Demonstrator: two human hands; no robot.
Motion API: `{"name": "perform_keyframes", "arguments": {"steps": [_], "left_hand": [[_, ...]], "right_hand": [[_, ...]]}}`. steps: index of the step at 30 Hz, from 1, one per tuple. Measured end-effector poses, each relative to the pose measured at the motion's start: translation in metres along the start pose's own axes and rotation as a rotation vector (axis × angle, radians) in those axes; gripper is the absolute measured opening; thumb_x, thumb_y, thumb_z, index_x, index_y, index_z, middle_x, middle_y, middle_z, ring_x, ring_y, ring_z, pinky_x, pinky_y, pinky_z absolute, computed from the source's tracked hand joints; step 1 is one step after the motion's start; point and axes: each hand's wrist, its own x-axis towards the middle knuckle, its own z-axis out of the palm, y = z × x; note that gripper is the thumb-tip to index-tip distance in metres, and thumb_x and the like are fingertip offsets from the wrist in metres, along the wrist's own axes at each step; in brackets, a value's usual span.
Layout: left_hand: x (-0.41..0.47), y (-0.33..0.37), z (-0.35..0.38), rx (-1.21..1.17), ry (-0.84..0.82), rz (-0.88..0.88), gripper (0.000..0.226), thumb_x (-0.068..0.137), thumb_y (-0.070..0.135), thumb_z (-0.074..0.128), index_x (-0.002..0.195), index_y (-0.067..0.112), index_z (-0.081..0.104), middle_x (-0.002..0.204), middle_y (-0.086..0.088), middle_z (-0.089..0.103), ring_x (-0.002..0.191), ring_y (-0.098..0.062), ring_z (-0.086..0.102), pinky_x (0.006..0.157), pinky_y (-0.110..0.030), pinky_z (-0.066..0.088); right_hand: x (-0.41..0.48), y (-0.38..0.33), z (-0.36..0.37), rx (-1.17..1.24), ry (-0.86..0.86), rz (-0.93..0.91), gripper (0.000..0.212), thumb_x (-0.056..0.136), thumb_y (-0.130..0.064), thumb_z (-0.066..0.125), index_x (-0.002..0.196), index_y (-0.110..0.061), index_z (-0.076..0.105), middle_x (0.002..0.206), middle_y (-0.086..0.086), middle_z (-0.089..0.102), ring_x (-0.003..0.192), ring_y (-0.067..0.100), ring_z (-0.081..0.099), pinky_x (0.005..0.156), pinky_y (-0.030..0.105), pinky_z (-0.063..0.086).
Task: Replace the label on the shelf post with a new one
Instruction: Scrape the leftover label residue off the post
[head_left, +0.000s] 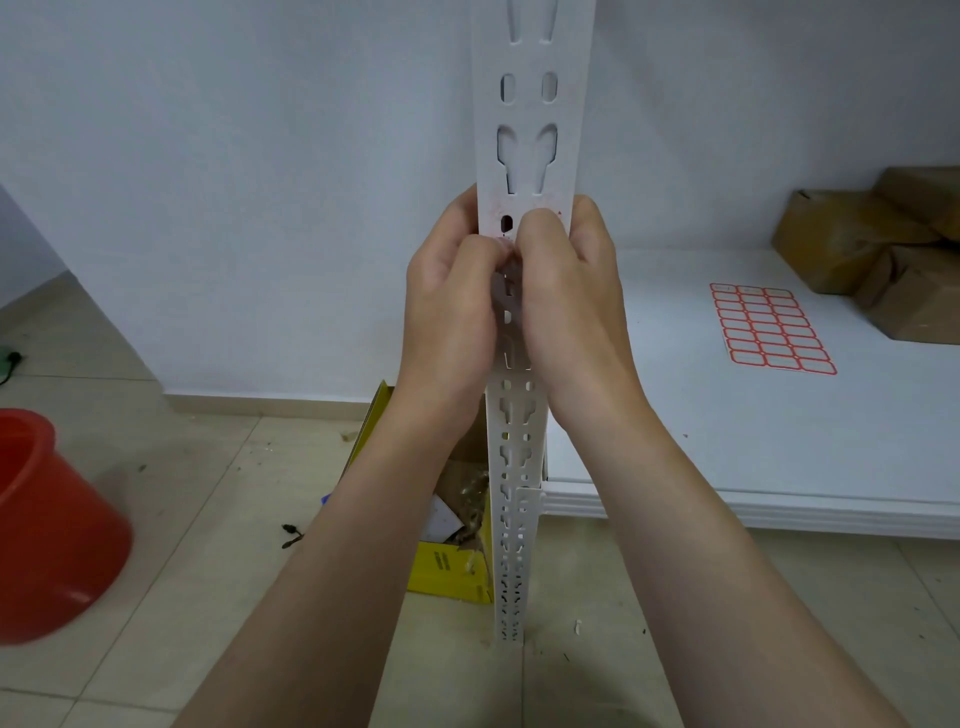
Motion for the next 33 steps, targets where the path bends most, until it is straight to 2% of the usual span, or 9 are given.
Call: {"name": "perform_keyframes", "arguments": {"steps": [5,9,15,19,23,25,28,31,33], "left_hand": [[0.0,0.0,0.001,0.014,-0.015,0.012,0.035,0.096,-0.006,0.039,0.115,0.004,0.066,0.097,-0.007,0.072,0.093,-0.029,0.068,0.075,-0.036,0.055],[0.0,0.001,0.001,0.028,-0.007,0.007,0.035,0.097,-0.006,0.039,0.118,0.002,0.066,0.098,-0.004,0.074,0.09,-0.02,0.068,0.067,-0.027,0.056],[-0.001,0.002,0.002,0.047,0.01,0.02,0.032,0.097,-0.005,0.04,0.113,0.003,0.066,0.095,-0.007,0.076,0.088,-0.018,0.07,0.065,-0.026,0.057],[0.0,0.0,0.003,0.043,0.011,0.019,0.038,0.097,-0.006,0.04,0.123,0.002,0.065,0.114,-0.01,0.077,0.105,-0.031,0.072,0.073,-0.03,0.059],[0.002,-0.003,0.0,-0.007,-0.021,0.05,0.039,0.093,0.004,0.041,0.124,-0.001,0.064,0.115,-0.012,0.075,0.109,-0.029,0.072,0.086,-0.034,0.06],[0.002,-0.002,-0.002,-0.031,-0.034,0.057,0.041,0.089,0.011,0.041,0.122,0.002,0.064,0.113,-0.015,0.074,0.112,-0.035,0.07,0.095,-0.045,0.058],[0.001,-0.003,-0.004,-0.054,-0.037,0.029,0.046,0.094,0.027,0.045,0.129,0.001,0.061,0.123,-0.021,0.071,0.12,-0.039,0.067,0.109,-0.059,0.051],[0.0,-0.002,-0.003,-0.051,-0.012,-0.025,0.077,0.089,0.049,0.054,0.146,-0.003,0.05,0.143,-0.027,0.059,0.136,-0.039,0.057,0.117,-0.06,0.043],[0.001,-0.002,-0.002,-0.045,0.008,-0.033,0.072,0.093,0.046,0.052,0.146,-0.003,0.05,0.145,-0.026,0.058,0.138,-0.037,0.056,0.117,-0.057,0.044]], "right_hand": [[0.001,-0.001,0.0,0.018,-0.005,0.013,0.009,0.102,-0.021,0.051,0.1,-0.02,0.059,0.074,-0.013,0.06,0.064,0.0,0.059,0.067,0.03,0.052],[0.001,-0.002,0.0,0.021,-0.003,0.019,0.011,0.102,-0.02,0.05,0.093,-0.023,0.056,0.06,-0.021,0.056,0.059,-0.002,0.057,0.062,0.026,0.049],[0.004,0.0,0.0,0.033,0.002,0.024,0.013,0.101,-0.019,0.05,0.09,-0.024,0.056,0.057,-0.021,0.055,0.057,0.0,0.056,0.06,0.026,0.047],[0.007,0.003,0.0,0.028,0.008,0.019,0.019,0.096,-0.007,0.049,0.093,-0.023,0.059,0.06,-0.021,0.058,0.057,0.0,0.057,0.058,0.024,0.047],[0.004,0.01,-0.005,0.113,-0.033,0.007,0.013,0.092,-0.011,0.052,0.094,-0.021,0.059,0.071,-0.015,0.062,0.061,0.002,0.058,0.06,0.024,0.044],[0.001,0.017,-0.009,0.155,0.002,-0.071,0.02,0.086,-0.019,0.055,0.105,-0.021,0.06,0.089,-0.01,0.068,0.072,0.004,0.063,0.065,0.025,0.048],[-0.004,0.026,-0.017,0.01,0.129,-0.398,0.029,0.092,-0.016,0.064,0.117,-0.023,0.051,0.111,-0.009,0.064,0.093,0.007,0.068,0.072,0.025,0.055],[-0.006,0.034,-0.025,-0.339,0.201,-0.724,0.012,0.097,-0.013,0.071,0.106,-0.013,0.063,0.118,0.006,0.062,0.101,0.012,0.066,0.075,0.035,0.063],[-0.006,0.038,-0.027,-0.491,0.238,-0.797,0.009,0.1,-0.018,0.071,0.101,-0.009,0.072,0.124,0.013,0.063,0.101,0.008,0.061,0.071,0.036,0.064]]}}
